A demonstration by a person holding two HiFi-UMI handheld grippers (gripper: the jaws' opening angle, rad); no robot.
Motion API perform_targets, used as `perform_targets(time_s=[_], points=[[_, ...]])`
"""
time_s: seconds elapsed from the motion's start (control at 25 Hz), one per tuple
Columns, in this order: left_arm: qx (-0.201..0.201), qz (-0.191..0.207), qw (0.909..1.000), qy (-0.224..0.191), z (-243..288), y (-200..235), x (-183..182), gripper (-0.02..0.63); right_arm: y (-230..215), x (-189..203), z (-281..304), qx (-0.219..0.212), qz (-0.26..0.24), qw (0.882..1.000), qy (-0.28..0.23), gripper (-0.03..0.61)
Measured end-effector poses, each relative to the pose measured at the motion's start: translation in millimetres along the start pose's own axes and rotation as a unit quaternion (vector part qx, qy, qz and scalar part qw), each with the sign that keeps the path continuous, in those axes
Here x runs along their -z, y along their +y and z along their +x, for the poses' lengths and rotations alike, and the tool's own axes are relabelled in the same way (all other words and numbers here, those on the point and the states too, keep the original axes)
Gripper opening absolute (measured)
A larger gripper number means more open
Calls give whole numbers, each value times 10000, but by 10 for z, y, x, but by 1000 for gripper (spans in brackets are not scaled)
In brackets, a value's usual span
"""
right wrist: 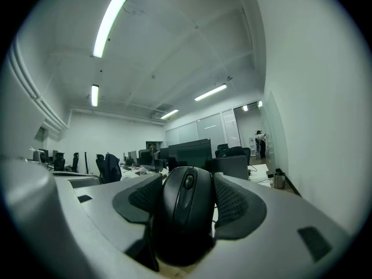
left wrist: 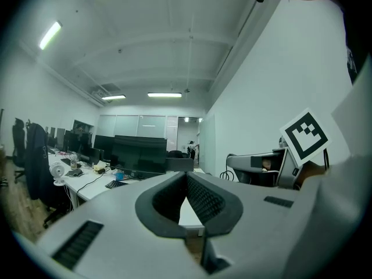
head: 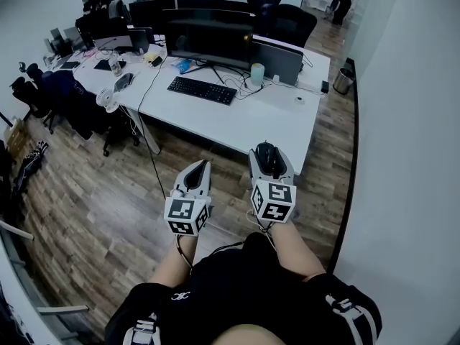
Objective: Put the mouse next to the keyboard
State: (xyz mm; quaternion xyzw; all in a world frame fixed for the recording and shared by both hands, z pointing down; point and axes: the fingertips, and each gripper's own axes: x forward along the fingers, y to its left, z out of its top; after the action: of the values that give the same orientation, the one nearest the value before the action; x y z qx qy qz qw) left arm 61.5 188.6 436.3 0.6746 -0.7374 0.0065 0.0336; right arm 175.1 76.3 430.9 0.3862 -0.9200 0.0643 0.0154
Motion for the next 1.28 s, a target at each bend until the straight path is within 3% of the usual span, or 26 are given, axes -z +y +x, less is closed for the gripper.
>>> perform_targets(time_s=[0.24, 0.52, 0.88, 1.28], points=[[47, -8, 10000, 73, 250, 249, 107, 14, 16, 67, 346, 62, 38, 10000, -6, 300], [110, 28, 9999, 122, 945, 617, 112, 14, -146, 48, 1119, 98, 120, 9999, 9, 299], [294, 127, 9995, 73, 2297, 1088, -120, 14, -624, -160, 2368, 264, 197, 9995, -27, 299], [616, 150, 9978, 191, 3649, 1268, -209, 13, -1262, -358, 3434, 493, 281, 9984, -53, 299]])
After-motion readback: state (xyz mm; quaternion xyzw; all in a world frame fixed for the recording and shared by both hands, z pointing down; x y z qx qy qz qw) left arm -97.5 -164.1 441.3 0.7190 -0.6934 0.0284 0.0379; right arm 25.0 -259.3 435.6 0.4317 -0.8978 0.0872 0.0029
